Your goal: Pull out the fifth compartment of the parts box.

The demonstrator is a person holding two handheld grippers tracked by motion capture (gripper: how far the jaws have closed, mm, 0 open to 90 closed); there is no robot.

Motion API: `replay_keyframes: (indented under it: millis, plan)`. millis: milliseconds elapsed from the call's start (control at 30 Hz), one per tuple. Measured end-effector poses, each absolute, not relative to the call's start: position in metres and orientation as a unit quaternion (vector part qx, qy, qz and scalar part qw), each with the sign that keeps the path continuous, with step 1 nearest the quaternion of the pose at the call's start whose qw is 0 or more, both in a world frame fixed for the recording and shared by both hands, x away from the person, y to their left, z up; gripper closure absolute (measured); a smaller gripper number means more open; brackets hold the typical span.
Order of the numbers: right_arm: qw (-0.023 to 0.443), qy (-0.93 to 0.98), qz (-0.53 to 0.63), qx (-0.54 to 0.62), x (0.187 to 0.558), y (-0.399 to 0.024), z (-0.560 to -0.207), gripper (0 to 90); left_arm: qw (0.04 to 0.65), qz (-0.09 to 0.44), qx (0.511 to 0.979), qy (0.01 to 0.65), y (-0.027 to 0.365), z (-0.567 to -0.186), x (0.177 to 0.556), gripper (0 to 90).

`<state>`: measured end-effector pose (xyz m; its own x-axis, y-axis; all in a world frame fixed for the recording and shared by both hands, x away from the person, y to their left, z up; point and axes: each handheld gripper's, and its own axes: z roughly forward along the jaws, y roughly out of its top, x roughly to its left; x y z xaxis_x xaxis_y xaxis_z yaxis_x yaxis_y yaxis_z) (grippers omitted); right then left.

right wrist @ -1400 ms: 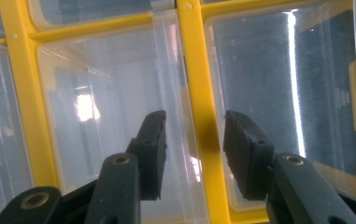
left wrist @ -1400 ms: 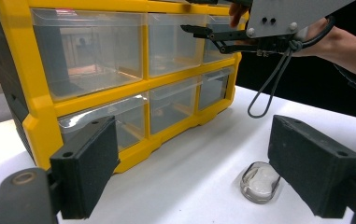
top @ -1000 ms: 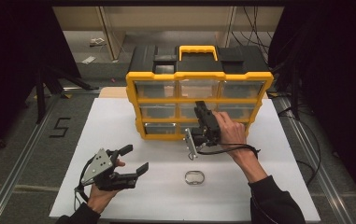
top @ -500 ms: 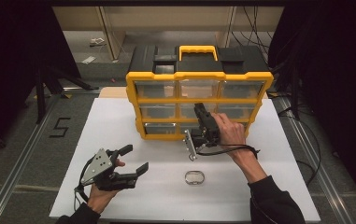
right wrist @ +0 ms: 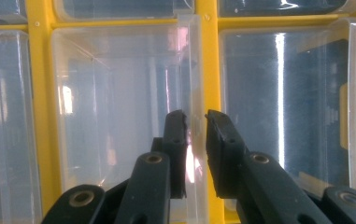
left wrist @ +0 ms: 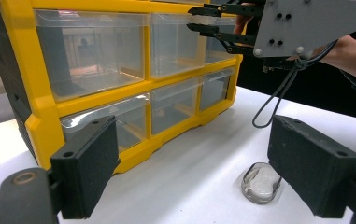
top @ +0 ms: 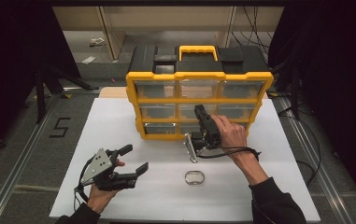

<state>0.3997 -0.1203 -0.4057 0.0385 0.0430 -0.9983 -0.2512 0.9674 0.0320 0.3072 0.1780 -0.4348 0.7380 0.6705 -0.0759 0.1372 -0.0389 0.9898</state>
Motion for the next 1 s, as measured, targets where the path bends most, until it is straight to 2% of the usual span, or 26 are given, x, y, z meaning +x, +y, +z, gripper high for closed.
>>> replay_keyframes:
  millis: [1000]
  plan:
    - [0.721, 0.680, 0.105, -0.090, 0.377, -0.122, -0.408, 79.5, 0.628, 0.214, 0.688, 0.292, 0.178, -0.434, 0.307, 16.4]
